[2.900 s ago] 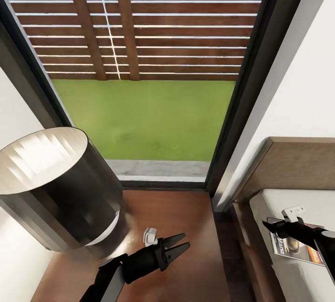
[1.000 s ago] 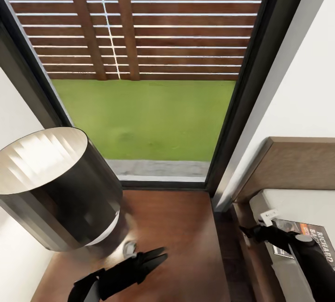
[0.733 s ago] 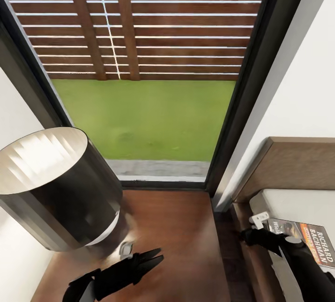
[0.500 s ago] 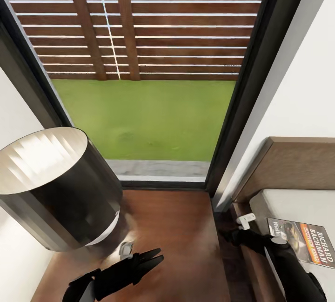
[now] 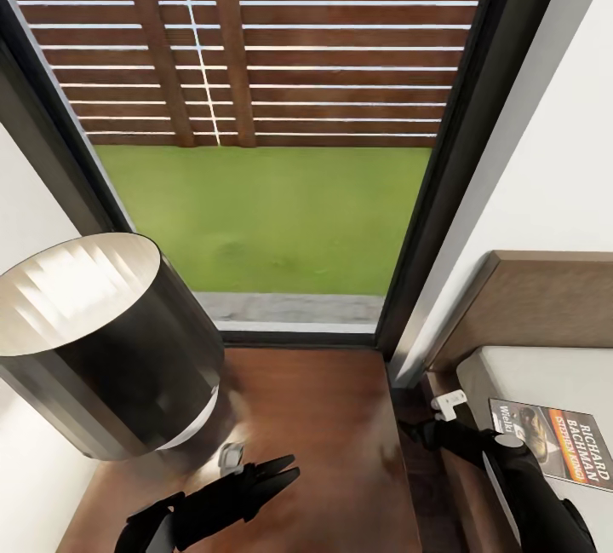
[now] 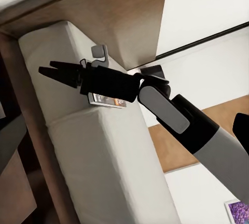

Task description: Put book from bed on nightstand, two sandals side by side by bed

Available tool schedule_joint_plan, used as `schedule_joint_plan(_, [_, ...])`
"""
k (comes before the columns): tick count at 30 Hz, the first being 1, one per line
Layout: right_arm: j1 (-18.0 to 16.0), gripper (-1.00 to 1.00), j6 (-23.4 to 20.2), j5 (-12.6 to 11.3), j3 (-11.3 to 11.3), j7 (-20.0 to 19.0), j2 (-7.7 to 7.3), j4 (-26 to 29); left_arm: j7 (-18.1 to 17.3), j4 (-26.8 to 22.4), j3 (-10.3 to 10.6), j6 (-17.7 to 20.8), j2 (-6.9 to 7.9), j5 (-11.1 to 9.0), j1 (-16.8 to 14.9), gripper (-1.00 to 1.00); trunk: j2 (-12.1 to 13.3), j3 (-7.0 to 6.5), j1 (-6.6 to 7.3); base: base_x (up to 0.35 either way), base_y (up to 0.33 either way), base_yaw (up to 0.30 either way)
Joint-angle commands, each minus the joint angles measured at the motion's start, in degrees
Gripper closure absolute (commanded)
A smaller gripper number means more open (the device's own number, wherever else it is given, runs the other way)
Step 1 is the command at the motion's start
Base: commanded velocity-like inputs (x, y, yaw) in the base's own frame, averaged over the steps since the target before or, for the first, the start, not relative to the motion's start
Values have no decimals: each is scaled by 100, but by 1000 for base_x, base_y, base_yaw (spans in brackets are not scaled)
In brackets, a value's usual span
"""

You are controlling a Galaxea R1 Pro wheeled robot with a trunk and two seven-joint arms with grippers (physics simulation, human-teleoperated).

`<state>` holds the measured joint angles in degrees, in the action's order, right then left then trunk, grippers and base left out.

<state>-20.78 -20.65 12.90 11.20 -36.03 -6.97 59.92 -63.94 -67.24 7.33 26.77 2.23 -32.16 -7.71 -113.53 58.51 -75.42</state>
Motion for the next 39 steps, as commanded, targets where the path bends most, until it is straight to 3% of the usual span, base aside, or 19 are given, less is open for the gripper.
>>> schedule_joint_plan(1, [-2,-100,-19,46,14,-44,3,9,5,0,14,56,6,-53,-3,-100,-2,4,1,0,0,0])
schedule_joint_plan(39, [-3,-100,-51,40,33,-44,-48,103,20,9,14,56,6,-30,-3,-100,-2,4,1,-17,0,0])
